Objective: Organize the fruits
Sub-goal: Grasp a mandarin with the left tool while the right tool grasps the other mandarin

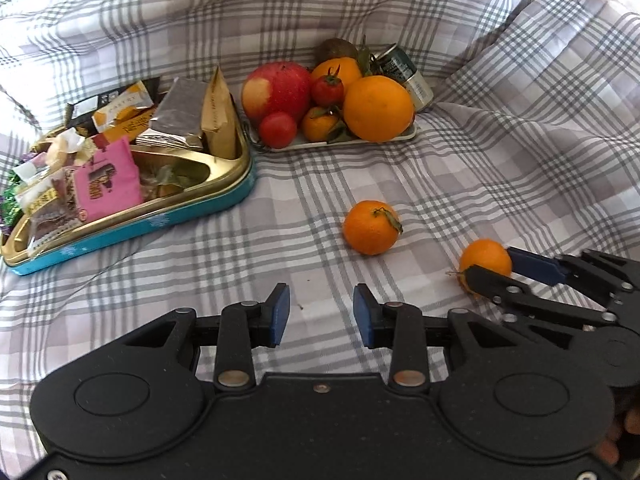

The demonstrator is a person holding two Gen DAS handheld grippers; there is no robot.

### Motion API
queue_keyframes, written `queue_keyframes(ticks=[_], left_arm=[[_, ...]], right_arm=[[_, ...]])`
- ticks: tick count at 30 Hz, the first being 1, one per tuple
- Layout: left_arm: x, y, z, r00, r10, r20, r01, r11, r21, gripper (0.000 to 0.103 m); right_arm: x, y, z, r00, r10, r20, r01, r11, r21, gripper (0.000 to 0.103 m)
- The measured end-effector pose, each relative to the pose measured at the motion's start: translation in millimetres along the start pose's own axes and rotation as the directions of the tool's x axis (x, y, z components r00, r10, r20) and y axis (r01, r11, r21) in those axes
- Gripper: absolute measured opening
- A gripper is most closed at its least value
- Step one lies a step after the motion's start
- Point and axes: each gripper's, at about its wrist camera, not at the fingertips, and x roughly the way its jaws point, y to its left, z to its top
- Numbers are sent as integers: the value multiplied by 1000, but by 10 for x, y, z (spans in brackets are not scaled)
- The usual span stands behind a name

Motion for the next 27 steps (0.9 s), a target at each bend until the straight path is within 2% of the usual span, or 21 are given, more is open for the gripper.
queue_keyframes(ticks=[7, 12, 21, 27], left_arm=[[162, -77, 104, 999, -38, 5, 38, 999, -16, 44], [215, -155, 183, 998, -53, 47, 53, 999, -1, 44], [423, -296, 288, 998, -36, 49, 34, 999, 38, 44], [485, -418, 303, 996, 15, 88, -23, 995, 101, 48]], right_arm=[[-114, -158, -43, 1000, 2, -10, -1, 996, 93, 36], [-208, -233, -101, 1000, 11, -10, -10, 991, 134, 36], [-286, -319, -198, 1000, 7, -10, -5, 985, 170, 36], [-237, -336, -197, 1000, 15, -17, -12, 985, 174, 36]])
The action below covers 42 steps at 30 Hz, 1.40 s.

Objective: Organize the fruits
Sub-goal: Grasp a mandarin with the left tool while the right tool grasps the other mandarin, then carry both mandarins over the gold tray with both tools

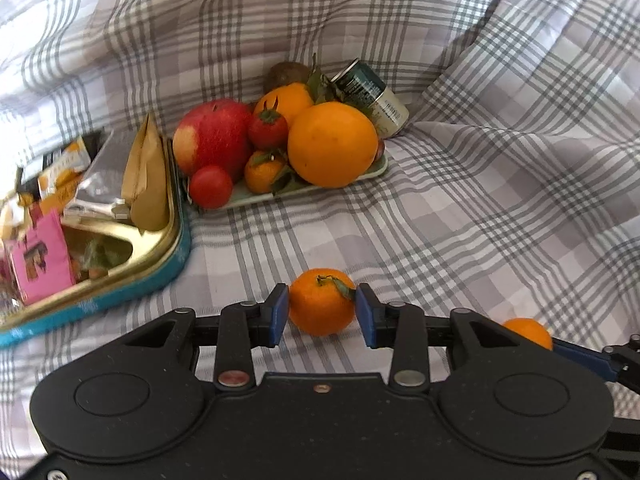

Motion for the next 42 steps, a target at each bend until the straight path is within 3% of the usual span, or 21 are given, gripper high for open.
queue_keyframes(ticks=[4, 12, 19, 30, 36, 42], left_arm=[[95, -15, 43, 1000, 3, -14, -2, 1000, 8, 53], [259, 54, 123, 997, -14, -70, 8, 996, -83, 53], [191, 60, 92, 997, 3, -77, -9, 997, -78, 51], [-320, 192, -1, 998, 33, -47, -37, 996, -87, 51], [-720, 237, -112, 998, 63, -7, -64, 997, -49, 51], [-1056, 350, -346, 997, 78, -23, -79, 995, -53, 51]], right_arm=[[51, 11, -5, 1000, 6, -14, -6, 1000, 1, 36], [120, 53, -1, 1000, -11, -17, 11, 1000, -17, 37], [131, 50, 15, 1000, -13, -23, 13, 1000, -17, 38], [-144, 122, 13, 1000, 2, -17, -2, 1000, -9, 35], [-168, 242, -37, 999, -35, -14, 35, 998, -43, 36], [-23, 313, -10, 996, -87, 7, 87, 993, -81, 40]])
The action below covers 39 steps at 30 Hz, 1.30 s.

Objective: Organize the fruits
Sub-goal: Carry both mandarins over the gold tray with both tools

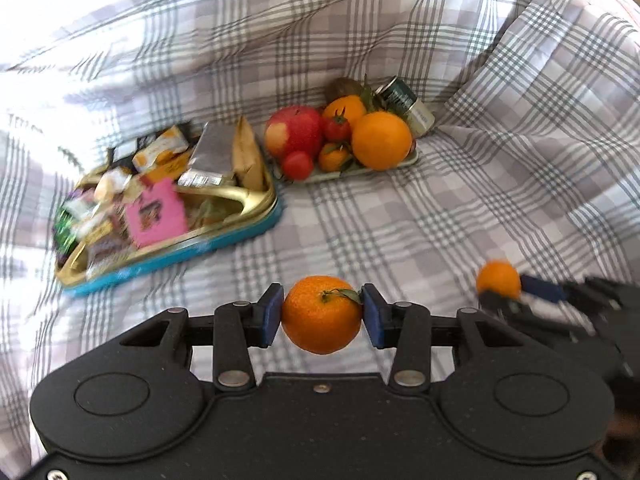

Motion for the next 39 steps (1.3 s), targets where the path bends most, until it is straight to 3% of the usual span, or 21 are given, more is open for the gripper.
queue_keyframes(ticks=[4, 9, 21, 30, 39], left_arm=[[-193, 137, -178, 1000, -6, -20, 6, 999, -43, 51], [-447, 238, -373, 999, 33, -1, -33, 997, -71, 51], [-997, 309, -792, 998, 56, 20, -53, 992, -118, 51], [-1236, 202, -1121, 999, 49, 18, -46, 991, -128, 51], [-1441, 95, -1495, 996, 90, 18, -86, 985, -152, 51]], right_arm=[[65, 35, 4, 999, -32, -3, 32, 999, -17, 39], [-76, 79, -7, 1000, 9, -16, -9, 1000, -9, 38], [-951, 274, -106, 989, 136, 65, -133, 990, -53, 38], [-1560, 401, -416, 973, 212, 87, -203, 974, -101, 38], [-2018, 513, -803, 964, 252, 88, -236, 959, -158, 38]])
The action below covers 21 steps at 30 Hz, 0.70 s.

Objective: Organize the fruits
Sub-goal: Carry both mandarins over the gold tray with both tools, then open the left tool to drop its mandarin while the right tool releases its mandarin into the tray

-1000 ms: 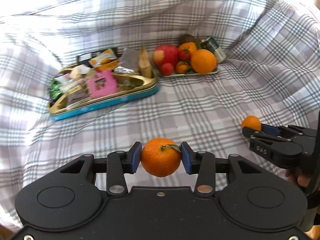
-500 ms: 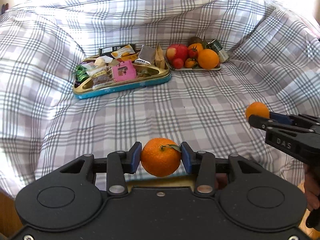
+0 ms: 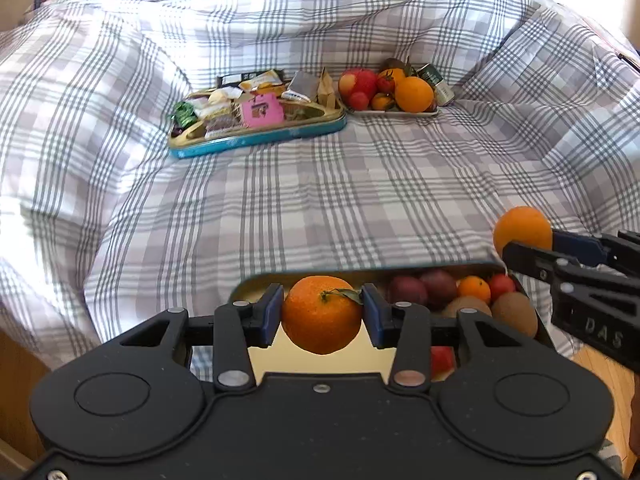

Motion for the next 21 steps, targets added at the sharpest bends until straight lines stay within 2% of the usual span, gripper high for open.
queue_keyframes(ticks=[7, 12, 21], left_arm=[[-57, -16, -211, 999, 47, -14, -48, 998, -36, 51], [25, 20, -310, 997, 18, -70, -24, 996, -84, 51], [26, 143, -416, 994, 47, -96, -62, 986, -158, 51]], right_arm=[[-167, 167, -192, 998, 44, -33, -46, 998, -47, 38], [-161, 257, -292, 994, 72, -85, -77, 995, -56, 38], [-110, 225, -387, 989, 36, -144, -45, 997, -64, 38]])
